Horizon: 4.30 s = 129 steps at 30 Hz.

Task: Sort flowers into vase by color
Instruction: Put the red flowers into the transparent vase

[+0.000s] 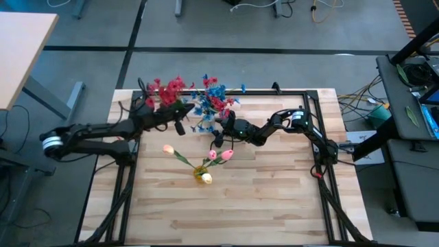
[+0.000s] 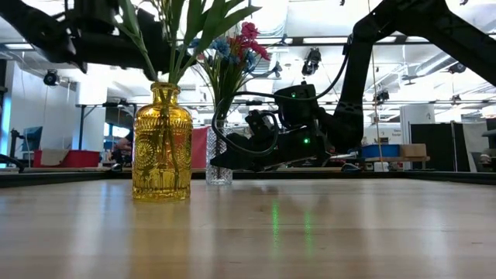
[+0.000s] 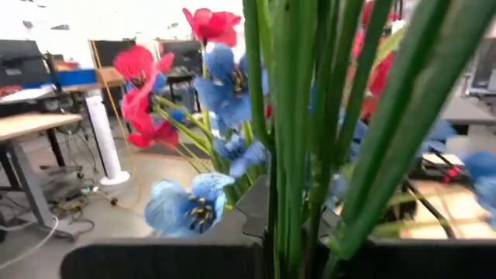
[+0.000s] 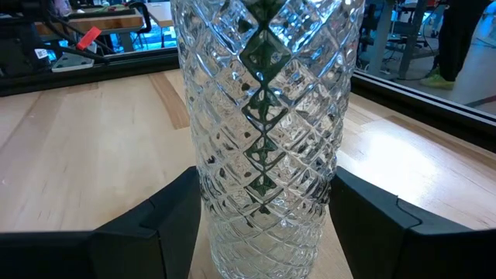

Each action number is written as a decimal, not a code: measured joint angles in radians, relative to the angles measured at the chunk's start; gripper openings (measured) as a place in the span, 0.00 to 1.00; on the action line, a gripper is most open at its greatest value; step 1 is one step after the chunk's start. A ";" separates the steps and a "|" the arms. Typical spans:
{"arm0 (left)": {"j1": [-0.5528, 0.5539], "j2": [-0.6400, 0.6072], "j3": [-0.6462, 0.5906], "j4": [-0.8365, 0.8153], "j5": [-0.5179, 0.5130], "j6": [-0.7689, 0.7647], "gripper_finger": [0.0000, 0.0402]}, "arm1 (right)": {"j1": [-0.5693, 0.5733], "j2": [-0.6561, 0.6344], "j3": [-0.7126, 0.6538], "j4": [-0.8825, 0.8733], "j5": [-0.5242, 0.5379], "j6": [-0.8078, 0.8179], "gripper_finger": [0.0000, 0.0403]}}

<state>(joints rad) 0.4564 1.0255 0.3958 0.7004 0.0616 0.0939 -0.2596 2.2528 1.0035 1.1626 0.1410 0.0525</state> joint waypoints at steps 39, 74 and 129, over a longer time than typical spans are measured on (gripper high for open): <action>-0.001 -0.199 0.000 -1.112 -0.083 -0.436 0.10 | 0.000 0.000 0.000 0.001 0.000 0.006 0.59; -0.001 0.091 0.056 -1.266 -0.208 -0.585 0.47 | 0.000 -0.001 0.000 0.001 0.000 0.006 0.60; -0.013 -0.078 0.299 -1.239 -0.407 -0.460 0.00 | 0.000 -0.002 0.000 0.000 -0.002 -0.009 0.60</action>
<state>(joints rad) 0.4431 0.9478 0.6948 -0.5387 -0.3457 -0.3663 -0.2592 2.2509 1.0031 1.1629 0.1391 0.0437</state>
